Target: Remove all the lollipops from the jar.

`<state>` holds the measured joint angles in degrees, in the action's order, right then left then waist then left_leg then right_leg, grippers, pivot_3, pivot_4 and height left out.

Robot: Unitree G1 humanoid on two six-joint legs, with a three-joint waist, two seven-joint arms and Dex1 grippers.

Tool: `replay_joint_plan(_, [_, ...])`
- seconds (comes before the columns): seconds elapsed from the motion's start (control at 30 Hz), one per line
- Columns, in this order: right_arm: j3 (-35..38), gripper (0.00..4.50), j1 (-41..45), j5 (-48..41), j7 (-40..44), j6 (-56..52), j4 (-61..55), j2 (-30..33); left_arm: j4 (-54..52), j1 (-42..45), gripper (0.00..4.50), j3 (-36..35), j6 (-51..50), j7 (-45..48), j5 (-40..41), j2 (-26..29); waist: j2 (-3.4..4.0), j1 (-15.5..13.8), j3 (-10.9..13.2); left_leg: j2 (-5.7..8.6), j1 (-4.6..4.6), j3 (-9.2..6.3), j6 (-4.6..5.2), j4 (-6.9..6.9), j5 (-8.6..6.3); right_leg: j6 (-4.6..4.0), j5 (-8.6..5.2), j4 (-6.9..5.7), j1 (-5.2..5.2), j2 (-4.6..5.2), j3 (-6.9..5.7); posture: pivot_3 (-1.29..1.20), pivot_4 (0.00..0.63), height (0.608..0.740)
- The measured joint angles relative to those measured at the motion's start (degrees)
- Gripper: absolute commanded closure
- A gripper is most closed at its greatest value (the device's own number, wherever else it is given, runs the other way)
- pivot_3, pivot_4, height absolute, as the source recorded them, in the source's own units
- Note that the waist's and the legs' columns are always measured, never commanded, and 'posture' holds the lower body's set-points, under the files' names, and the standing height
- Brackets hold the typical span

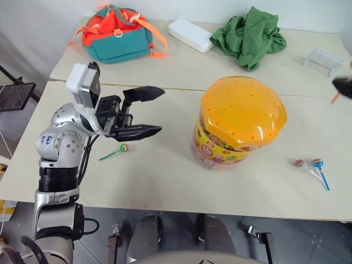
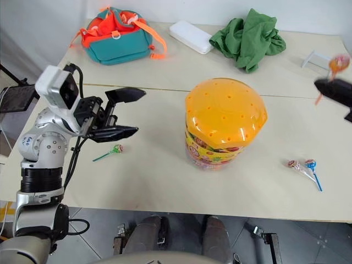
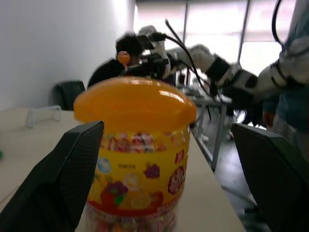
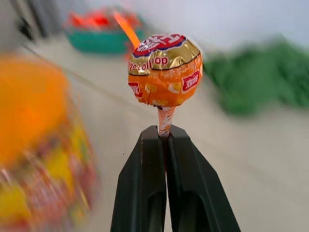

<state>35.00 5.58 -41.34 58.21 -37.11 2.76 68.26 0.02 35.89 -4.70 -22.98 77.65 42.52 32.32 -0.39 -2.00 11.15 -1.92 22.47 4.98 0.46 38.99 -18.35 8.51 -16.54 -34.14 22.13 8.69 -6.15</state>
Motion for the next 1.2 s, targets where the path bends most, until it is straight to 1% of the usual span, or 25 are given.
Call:
replay_joint_plan(0.07, [-3.18,4.43,-5.20,6.79,1.27,3.83,2.25,0.25,0.57,-0.27,0.00,0.67,0.40,0.98,-1.04,0.33,0.00,0.37,0.00,-0.01,0.01,0.19,0.00,0.03,0.00,0.00,0.00,-0.03,0.12,0.01,0.17,0.00,0.150,0.740])
replay_joint_plan(0.1, [-4.93,4.43,-6.41,9.32,1.22,5.46,2.86,0.23,0.57,-0.27,0.00,0.94,0.37,1.15,-1.19,0.33,0.00,0.54,0.00,-0.01,0.01,0.27,0.00,0.05,0.00,0.00,0.00,-0.09,0.20,0.02,0.25,0.00,0.150,0.740])
replay_joint_plan(0.27, [-14.55,4.43,-8.44,21.87,-1.55,13.11,7.35,0.22,0.42,-0.61,0.00,1.94,-0.14,1.61,-1.81,0.43,0.01,1.03,0.00,-0.09,-0.04,0.35,-0.01,0.03,0.01,0.00,0.00,-0.46,0.40,0.02,0.30,0.00,0.150,0.740])
replay_joint_plan(0.33, [-17.16,4.43,-8.50,23.91,-0.93,15.00,8.78,-0.44,0.41,-0.80,0.00,2.09,-0.25,1.84,-2.27,0.99,0.01,1.03,0.00,-0.09,-0.03,0.36,-0.01,0.03,0.01,0.00,0.00,-0.46,0.42,0.02,0.30,0.00,0.150,0.740])
replay_joint_plan(0.43, [-18.73,3.74,-8.26,24.41,1.28,15.99,10.45,-1.12,0.38,-0.80,0.00,2.02,0.19,1.93,-2.62,1.68,0.01,0.93,0.00,-0.09,-0.03,0.37,-0.01,0.07,0.01,0.00,0.00,-0.45,0.40,0.02,0.30,0.00,0.150,0.740])
replay_joint_plan(0.53, [-16.40,2.76,-6.93,21.44,5.11,18.79,10.66,-3.75,0.06,-1.23,0.00,1.54,1.34,0.67,-3.20,1.65,0.01,0.75,0.00,-0.08,-0.03,0.36,-0.01,0.10,0.01,0.00,0.00,-0.42,0.37,0.02,0.31,0.00,0.150,0.740])
replay_joint_plan(0.63, [-13.45,1.71,-5.59,19.47,6.91,22.16,10.65,-4.72,-0.18,-2.29,0.00,0.87,2.11,-2.38,-4.33,1.46,0.01,0.56,0.00,-0.08,-0.03,0.35,-0.01,0.11,0.01,0.00,0.00,-0.41,0.35,0.02,0.31,0.00,0.150,0.740])
replay_joint_plan(0.7, [-10.72,0.97,-3.79,17.53,10.24,30.40,9.81,-8.21,1.08,-4.46,0.00,-1.14,3.72,-7.42,-6.04,0.02,0.00,0.63,0.00,-0.11,-0.07,0.34,-0.01,0.08,0.00,0.00,0.00,-0.40,0.32,0.01,0.29,0.00,0.150,0.740])
replay_joint_plan(0.73, [-9.92,0.67,-2.99,15.94,12.36,33.88,8.75,-10.36,1.83,-5.84,0.00,-1.78,5.15,-9.31,-7.21,-0.41,0.00,0.65,0.00,-0.11,-0.07,0.34,-0.01,0.08,0.00,0.00,0.00,-0.40,0.32,0.00,0.28,0.00,0.150,0.740])
replay_joint_plan(0.8, [-9.78,0.02,0.21,12.76,13.05,35.43,7.04,-14.16,3.20,-9.01,0.00,-2.90,7.59,-12.88,-10.36,-0.20,0.01,1.03,0.01,-0.13,-0.08,0.37,-0.03,0.07,0.00,0.00,0.00,-0.44,0.35,0.00,0.30,0.00,0.150,0.740])
replay_joint_plan(0.83, [-9.85,0.02,2.64,10.94,12.01,34.52,5.39,-15.82,3.31,-11.55,0.00,-3.78,9.13,-15.08,-12.45,0.52,0.02,1.46,0.01,-0.14,-0.08,0.39,-0.03,0.07,0.00,0.00,0.00,-0.48,0.40,0.00,0.30,0.00,0.150,0.740])
replay_joint_plan(0.87, [-9.97,0.02,4.16,9.39,11.39,33.17,3.32,-16.11,3.40,-13.54,0.00,-4.57,10.23,-16.90,-14.03,1.01,0.05,1.50,0.03,-0.15,-0.08,0.36,-0.03,0.07,0.00,0.00,0.00,-0.56,0.43,0.01,0.30,0.00,0.150,0.740])
replay_joint_plan(0.93, [-10.47,0.02,4.91,8.10,12.06,31.73,-0.81,-15.86,3.05,-16.30,0.00,-6.38,11.57,-19.61,-15.72,1.83,0.04,1.47,0.02,-0.23,-0.08,0.29,-0.10,0.07,-0.05,0.00,0.00,-0.63,0.44,-0.02,0.22,0.00,0.150,0.740])
replay_joint_plan(1.0, [-13.24,0.02,5.15,8.24,13.97,32.39,-4.40,-16.00,2.53,-19.04,0.00,-8.49,12.03,-22.03,-16.56,2.94,-0.01,1.03,0.00,-0.25,-0.08,0.28,-0.14,0.07,-0.08,0.00,0.00,-0.63,0.42,-0.03,0.19,0.00,0.150,0.740])
replay_joint_plan(1.1, [-17.80,0.02,6.13,10.00,16.01,36.23,-4.06,-19.17,1.65,-23.27,0.00,-11.15,13.25,-25.51,-17.63,3.14,-0.04,0.47,-0.01,-0.21,-0.07,0.31,-0.11,0.13,-0.12,0.00,0.00,-0.56,0.38,0.01,0.20,0.00,0.150,0.740])
replay_joint_plan(1.2, [-19.32,0.02,6.70,12.93,16.01,41.67,0.01,-22.45,-1.03,-26.71,0.00,-12.17,13.65,-29.40,-18.50,2.37,-0.04,0.42,-0.01,-0.20,-0.07,0.32,-0.11,0.14,-0.12,0.00,0.00,-0.60,0.38,0.02,0.20,0.00,0.150,0.740])
